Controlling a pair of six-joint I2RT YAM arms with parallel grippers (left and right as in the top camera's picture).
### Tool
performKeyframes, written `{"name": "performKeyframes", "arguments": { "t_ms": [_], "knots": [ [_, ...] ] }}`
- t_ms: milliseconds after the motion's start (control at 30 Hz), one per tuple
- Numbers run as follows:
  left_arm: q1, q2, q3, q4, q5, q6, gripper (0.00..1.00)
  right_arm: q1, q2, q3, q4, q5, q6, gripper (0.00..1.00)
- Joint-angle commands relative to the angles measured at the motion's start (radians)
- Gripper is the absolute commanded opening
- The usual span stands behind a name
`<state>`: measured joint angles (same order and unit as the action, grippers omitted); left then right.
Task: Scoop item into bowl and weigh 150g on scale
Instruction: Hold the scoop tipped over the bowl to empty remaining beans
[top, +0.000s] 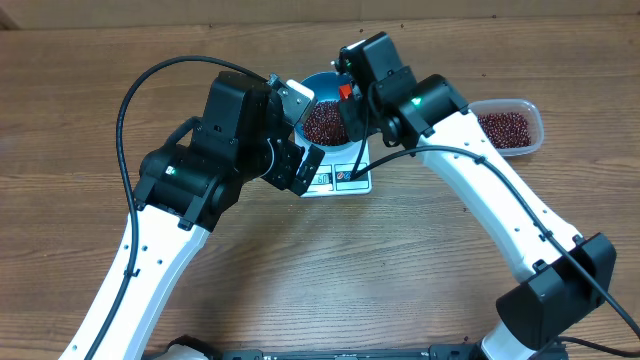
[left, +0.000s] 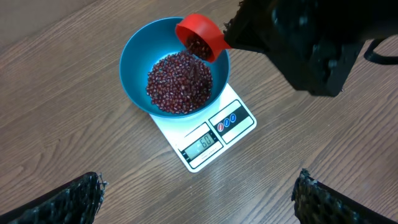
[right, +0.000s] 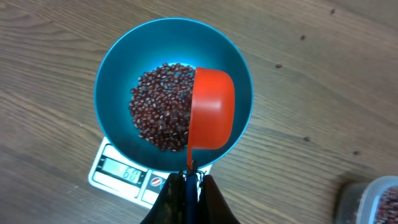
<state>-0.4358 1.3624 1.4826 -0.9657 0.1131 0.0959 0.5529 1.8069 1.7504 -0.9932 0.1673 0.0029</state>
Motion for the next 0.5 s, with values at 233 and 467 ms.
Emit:
{"name": "performKeyframes", "arguments": {
  "t_ms": [233,467],
  "knots": [
    [0.005,0.007,0.007,0.0,0.008,-0.01,1.0,0.013,-0.002,0.032,0.024,0.086,-0.011,0.04],
    [0.005,0.007,0.007,0.0,0.008,-0.01,1.0,0.016,-0.002,0.032,0.019,0.062,-0.01,0.04]
  ]
}}
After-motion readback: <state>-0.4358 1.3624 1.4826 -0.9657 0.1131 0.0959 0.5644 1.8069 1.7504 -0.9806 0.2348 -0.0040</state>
